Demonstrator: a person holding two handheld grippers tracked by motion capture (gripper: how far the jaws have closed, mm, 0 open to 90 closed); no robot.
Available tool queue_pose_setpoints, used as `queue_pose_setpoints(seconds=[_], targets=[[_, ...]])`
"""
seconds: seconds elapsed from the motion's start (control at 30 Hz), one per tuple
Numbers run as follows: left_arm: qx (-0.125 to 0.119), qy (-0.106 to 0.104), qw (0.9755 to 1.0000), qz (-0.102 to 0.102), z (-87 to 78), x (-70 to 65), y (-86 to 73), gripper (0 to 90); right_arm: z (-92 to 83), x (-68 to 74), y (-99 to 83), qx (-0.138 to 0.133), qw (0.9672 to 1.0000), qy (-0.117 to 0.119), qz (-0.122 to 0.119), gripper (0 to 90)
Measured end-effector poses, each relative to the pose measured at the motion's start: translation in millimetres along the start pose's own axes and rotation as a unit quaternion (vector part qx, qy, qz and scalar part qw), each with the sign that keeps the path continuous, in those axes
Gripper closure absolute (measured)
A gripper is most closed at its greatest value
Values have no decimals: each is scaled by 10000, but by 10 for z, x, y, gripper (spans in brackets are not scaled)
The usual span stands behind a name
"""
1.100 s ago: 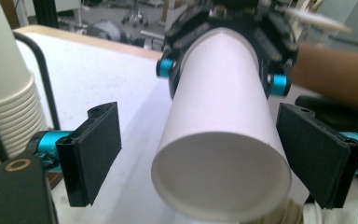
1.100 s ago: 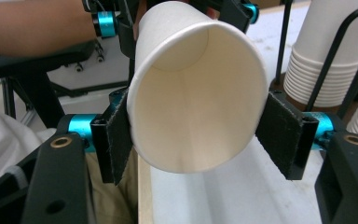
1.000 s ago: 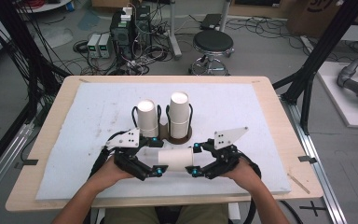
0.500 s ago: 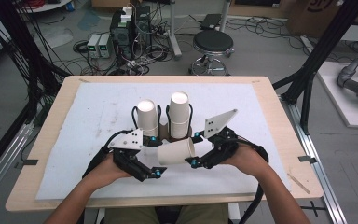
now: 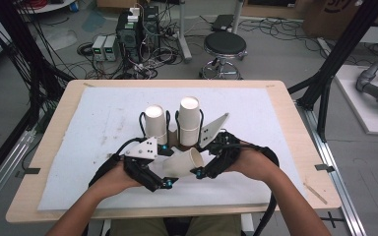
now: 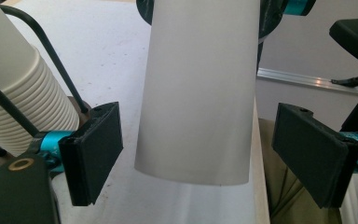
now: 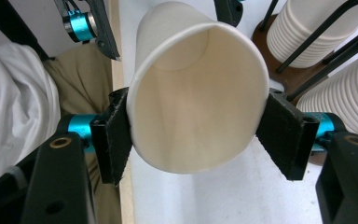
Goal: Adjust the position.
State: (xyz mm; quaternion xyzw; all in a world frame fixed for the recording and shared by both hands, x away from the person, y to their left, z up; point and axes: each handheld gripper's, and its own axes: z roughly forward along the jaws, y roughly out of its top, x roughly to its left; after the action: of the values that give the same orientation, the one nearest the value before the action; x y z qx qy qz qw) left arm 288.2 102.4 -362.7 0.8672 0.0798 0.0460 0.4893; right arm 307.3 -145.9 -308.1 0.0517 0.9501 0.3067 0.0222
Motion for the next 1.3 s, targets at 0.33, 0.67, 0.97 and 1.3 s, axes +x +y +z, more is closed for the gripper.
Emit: queue_pose_setpoints(seconds=[0.33, 0.67, 0.97, 1.3], targets=[[323, -37, 9994, 113, 87, -3, 67, 179, 63, 24, 118, 421, 9990, 24, -134, 326], [547, -123, 9983, 145, 192, 2, 121, 209, 107, 76, 235, 863, 9958, -3, -292, 324], [705, -160, 9973, 109, 258, 8, 125, 247, 142, 92, 284, 1197, 9922, -45, -354, 324], [754, -262, 9968, 104, 311, -4, 132, 291, 193, 97, 319, 1373, 9898, 19, -366, 323]])
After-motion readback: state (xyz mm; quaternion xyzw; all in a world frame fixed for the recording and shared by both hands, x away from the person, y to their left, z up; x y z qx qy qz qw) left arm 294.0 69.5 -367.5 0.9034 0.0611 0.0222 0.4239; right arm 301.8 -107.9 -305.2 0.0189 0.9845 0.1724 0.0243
